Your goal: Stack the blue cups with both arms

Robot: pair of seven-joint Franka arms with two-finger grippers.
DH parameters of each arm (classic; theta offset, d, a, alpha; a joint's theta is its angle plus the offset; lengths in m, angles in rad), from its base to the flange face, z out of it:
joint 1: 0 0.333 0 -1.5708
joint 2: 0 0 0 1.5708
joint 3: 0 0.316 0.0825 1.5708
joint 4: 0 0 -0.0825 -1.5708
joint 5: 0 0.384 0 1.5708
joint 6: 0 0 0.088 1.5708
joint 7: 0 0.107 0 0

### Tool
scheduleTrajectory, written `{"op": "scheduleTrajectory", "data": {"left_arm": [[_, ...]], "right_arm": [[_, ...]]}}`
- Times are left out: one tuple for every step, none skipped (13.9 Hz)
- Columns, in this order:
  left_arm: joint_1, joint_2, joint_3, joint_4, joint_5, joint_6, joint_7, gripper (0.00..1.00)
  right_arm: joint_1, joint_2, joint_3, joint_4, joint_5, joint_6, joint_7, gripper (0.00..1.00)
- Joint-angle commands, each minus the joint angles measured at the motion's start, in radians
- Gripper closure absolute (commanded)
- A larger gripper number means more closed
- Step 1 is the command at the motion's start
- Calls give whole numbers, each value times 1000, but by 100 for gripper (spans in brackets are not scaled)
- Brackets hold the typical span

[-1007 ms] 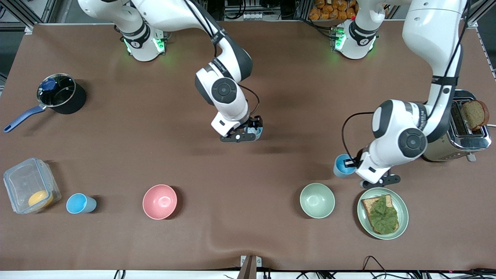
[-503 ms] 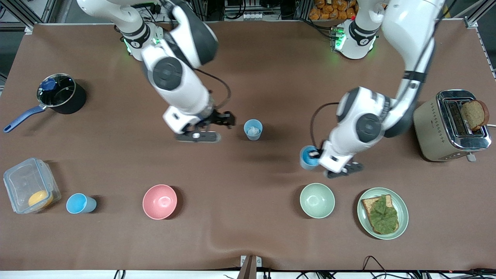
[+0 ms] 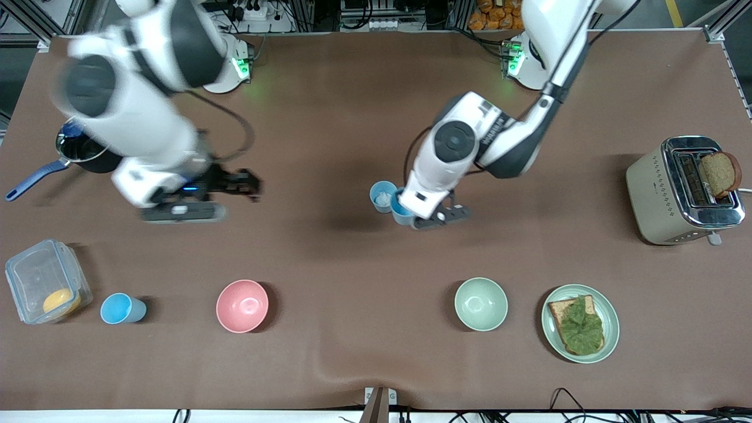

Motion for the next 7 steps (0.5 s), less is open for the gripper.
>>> {"op": "scheduleTrajectory", "data": {"left_arm": [[-43,-10,11,12,-10,-21,-41,100],[-58,-5,11,9,-11,-21,-51,100],[-74,-2,11,5,-13,-26,-67,100],[-84,-2,11,5,-13,-55,-81,100],[-89,-2,11,5,-13,-85,-87,100],[-91,-1,10,5,-13,-90,-87,100],[-94,1,10,5,-14,-90,-87,100]], "right_arm": [[-85,-95,11,-14,-11,-35,-99,0],[-94,-125,-17,-16,-9,-55,-133,0],[-111,-151,-31,-16,-6,-93,-162,0],[-138,-166,-35,-13,-6,-130,-202,0],[-166,-178,-39,-13,-5,-156,-258,0],[-195,-204,-42,-25,-5,-171,-309,0],[-215,-218,-42,-34,-5,-171,-337,0]]}}
